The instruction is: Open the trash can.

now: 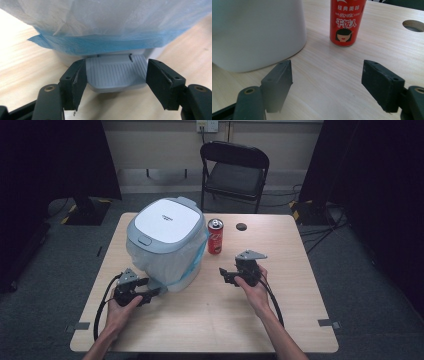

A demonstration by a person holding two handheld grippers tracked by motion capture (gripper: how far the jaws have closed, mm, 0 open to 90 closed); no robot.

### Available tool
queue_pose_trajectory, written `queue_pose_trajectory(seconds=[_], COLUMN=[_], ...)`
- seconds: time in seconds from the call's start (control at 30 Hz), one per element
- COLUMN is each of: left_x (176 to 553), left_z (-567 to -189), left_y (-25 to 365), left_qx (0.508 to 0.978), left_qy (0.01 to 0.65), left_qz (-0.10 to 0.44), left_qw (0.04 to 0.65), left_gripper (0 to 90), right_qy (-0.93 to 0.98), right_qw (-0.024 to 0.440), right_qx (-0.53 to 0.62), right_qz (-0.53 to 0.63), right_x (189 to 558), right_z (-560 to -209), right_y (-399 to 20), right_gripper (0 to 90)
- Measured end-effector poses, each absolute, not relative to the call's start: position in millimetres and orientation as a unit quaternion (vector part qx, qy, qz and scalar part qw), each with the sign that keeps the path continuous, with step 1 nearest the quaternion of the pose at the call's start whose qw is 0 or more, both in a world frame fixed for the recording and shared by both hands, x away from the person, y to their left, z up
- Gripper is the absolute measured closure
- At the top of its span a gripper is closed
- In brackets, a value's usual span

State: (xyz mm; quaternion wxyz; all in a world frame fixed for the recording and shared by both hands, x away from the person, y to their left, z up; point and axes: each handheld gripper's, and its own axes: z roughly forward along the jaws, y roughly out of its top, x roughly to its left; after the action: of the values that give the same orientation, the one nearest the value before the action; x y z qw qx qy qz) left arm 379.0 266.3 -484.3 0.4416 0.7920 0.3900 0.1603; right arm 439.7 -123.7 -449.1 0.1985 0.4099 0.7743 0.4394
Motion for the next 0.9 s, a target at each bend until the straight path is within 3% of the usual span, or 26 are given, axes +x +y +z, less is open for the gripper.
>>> queue_pose_trajectory(seconds=[0.47,0.7,0.9], left_x=[362,366,395], left_z=[-484,-478,-474], left_y=[238,275,299], left_qx=[0.823,0.799,0.762], left_qy=[0.341,0.389,0.442], left_qz=[0.129,0.143,0.174], left_qw=[0.435,0.435,0.44], left_gripper=[35.0,34.9,31.7], right_qy=[0.776,0.776,0.776], right_qw=[0.193,0.197,0.204], right_qx=[0.413,0.413,0.403], right_qz=[0.436,0.434,0.441], right_x=[454,459,470], right_z=[-449,-448,-431], right_y=[-111,-104,-96], right_gripper=[23.7,24.4,24.4])
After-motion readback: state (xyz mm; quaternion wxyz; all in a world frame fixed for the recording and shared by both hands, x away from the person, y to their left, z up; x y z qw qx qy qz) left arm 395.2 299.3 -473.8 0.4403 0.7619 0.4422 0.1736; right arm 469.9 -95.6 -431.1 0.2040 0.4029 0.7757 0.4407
